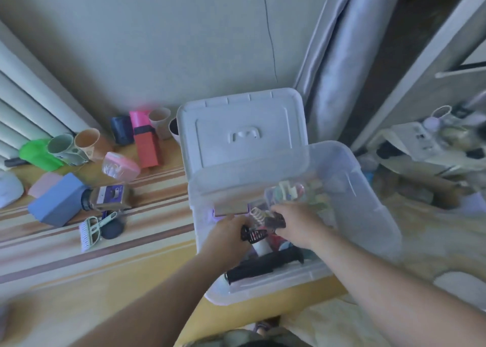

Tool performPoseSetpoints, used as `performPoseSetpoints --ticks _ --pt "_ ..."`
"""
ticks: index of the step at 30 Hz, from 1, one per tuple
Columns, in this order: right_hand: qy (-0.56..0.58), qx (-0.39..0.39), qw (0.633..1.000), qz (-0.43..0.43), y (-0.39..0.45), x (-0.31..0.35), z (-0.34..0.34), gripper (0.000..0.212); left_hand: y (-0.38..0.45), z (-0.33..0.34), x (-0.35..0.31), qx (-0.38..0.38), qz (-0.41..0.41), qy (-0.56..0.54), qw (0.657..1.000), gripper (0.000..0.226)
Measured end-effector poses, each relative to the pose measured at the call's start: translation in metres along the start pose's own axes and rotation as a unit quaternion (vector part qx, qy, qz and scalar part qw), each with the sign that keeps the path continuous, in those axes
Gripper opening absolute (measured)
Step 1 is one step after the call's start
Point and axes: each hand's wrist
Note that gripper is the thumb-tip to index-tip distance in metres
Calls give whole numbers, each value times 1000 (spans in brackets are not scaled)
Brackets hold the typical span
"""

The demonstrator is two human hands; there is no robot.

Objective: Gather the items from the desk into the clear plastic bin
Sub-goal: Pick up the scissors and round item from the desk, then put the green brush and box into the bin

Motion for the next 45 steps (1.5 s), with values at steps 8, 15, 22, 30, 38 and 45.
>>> performPoseSetpoints --ticks 8,15,22,30,38,45 --pt "-9 22 997 -71 2 -5 13 50 16 22 -2 32 -37 48 998 43" --pt "29 6 997 -78 12 10 3 48 -3 -7 -3 27 33 11 999 56" --pt "15 -158 974 -163 58 100 -7 35 -42 -80 96 -277 -6 -45 960 41" --pt "-34 -97 956 -274 132 262 42 37 -75 -93 287 -182 -233 -70 953 46" --pt "-106 122 969 -187 226 358 130 44 -66 -98 418 -49 -289 -65 954 85" --pt "-159 172 962 -140 272 388 177 62 -36 -85 470 18 -206 22 978 123"
Point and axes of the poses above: each hand's wrist, its own y-axis towards the middle knuckle, its own z-axis out of the palm, x = y × z, and after that the axes turned 10 degrees about x, right-handed
